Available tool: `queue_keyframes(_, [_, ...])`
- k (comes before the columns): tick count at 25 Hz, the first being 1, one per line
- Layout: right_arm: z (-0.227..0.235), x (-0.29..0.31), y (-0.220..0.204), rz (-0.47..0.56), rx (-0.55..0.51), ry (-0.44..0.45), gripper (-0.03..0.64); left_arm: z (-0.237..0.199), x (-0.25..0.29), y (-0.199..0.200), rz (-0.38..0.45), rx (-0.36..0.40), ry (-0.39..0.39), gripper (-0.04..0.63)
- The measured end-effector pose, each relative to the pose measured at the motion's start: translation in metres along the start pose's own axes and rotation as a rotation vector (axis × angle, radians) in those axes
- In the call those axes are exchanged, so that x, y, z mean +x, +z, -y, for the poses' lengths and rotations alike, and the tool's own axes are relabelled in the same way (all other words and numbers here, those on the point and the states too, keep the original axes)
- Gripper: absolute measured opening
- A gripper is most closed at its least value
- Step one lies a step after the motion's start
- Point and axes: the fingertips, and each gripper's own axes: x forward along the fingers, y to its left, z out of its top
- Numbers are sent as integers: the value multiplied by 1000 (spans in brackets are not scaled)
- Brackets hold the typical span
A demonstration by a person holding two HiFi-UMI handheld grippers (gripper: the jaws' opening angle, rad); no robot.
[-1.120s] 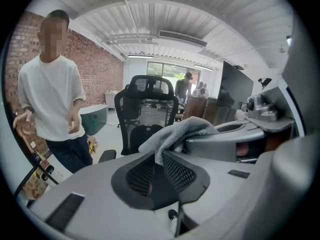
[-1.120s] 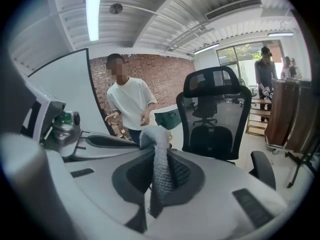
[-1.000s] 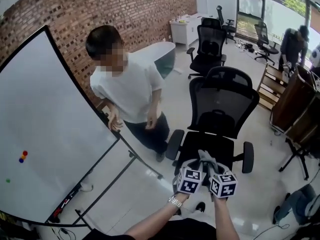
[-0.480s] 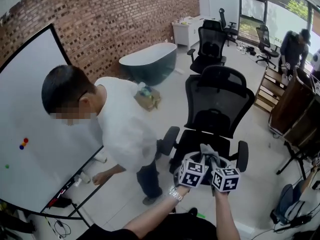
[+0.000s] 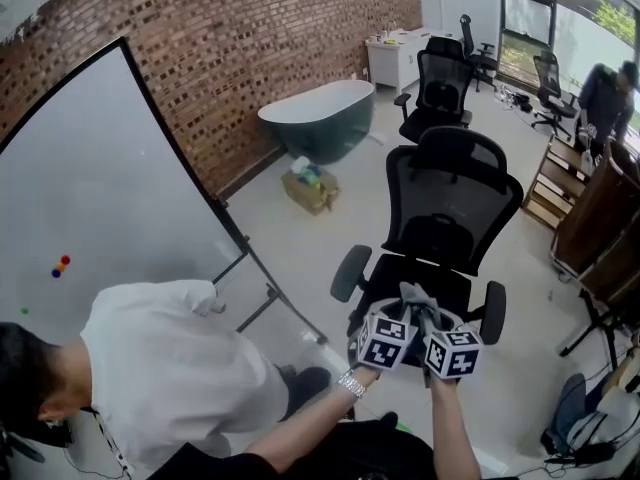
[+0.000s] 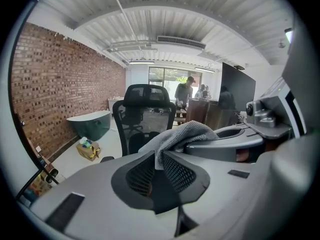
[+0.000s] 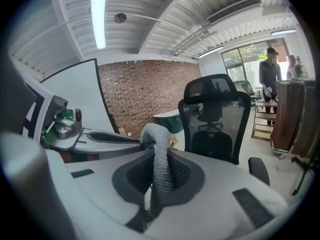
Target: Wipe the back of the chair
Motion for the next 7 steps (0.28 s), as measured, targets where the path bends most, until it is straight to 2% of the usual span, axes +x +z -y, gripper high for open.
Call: queue_keyframes(7, [-14, 5, 0, -16, -10, 23, 14, -12, -6, -5, -10, -21, 24, 57])
